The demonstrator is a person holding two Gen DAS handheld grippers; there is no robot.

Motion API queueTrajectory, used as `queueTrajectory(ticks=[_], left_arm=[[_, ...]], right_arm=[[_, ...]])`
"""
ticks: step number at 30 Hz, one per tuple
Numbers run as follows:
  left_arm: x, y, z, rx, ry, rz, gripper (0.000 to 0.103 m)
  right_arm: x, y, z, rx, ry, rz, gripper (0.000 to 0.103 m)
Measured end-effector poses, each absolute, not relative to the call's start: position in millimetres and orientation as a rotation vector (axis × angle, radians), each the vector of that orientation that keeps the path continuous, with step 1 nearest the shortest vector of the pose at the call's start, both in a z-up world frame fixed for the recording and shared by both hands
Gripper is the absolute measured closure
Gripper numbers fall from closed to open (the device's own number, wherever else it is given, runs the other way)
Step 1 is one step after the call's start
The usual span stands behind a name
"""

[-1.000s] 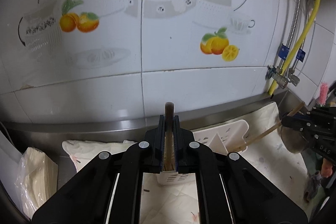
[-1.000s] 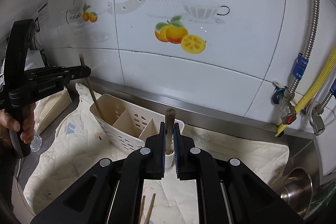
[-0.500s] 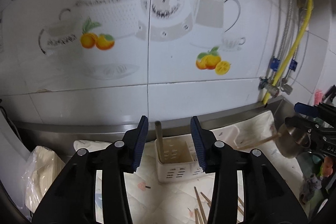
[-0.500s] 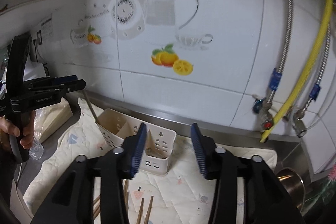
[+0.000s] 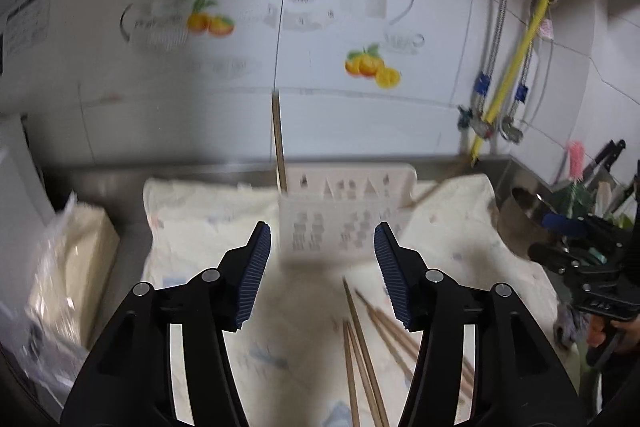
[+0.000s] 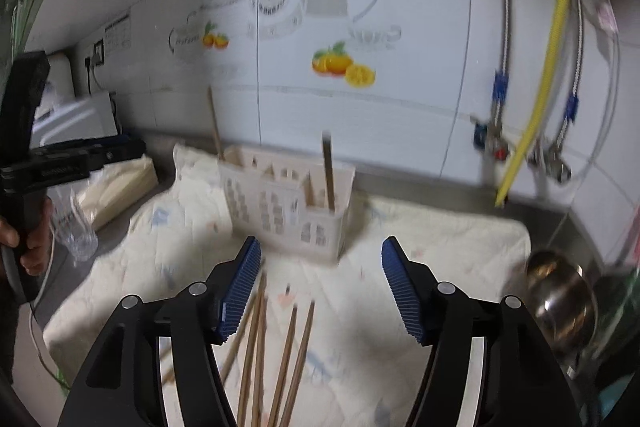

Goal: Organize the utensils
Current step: 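Open the left tool to drop its chopstick in the holder while the right tool releases too, then grasp another chopstick with the left tool while the right tool grasps one too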

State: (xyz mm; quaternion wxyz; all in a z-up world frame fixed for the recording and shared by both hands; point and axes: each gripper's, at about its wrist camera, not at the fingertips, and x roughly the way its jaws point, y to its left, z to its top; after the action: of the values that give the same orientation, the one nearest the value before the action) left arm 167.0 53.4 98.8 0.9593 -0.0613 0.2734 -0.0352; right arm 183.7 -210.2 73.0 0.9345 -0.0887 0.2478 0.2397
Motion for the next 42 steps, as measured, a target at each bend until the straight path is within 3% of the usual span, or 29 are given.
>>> queueTrajectory(ticks=[9, 15, 19, 24, 31, 42], left_arm=[[122, 48, 28, -0.175, 0.666, -0.052, 0.049], [101, 47, -10, -0.202, 0.749, -0.054, 0.049], [90, 44, -27, -0.216, 0.784, -0.059, 0.049], [79, 38, -45, -0.220, 0.830, -0.085, 0.049], [70, 30, -61, -0.225, 0.875, -0.121, 0.066], [72, 12, -74, -0.203, 0.914, -0.160, 0.079]], right_arm=[[140, -222, -1, -0.163, 0.612, 0.462, 0.044], [120, -225, -37, -0.165, 0.686, 0.441, 0.057], [114, -226, -61, -0.133, 0.753, 0.449, 0.073], [112, -228, -82, -0.123, 0.805, 0.435, 0.082], [114, -229, -89, -0.110, 0.820, 0.443, 0.087], [117, -223, -98, -0.113, 0.842, 0.455, 0.093]])
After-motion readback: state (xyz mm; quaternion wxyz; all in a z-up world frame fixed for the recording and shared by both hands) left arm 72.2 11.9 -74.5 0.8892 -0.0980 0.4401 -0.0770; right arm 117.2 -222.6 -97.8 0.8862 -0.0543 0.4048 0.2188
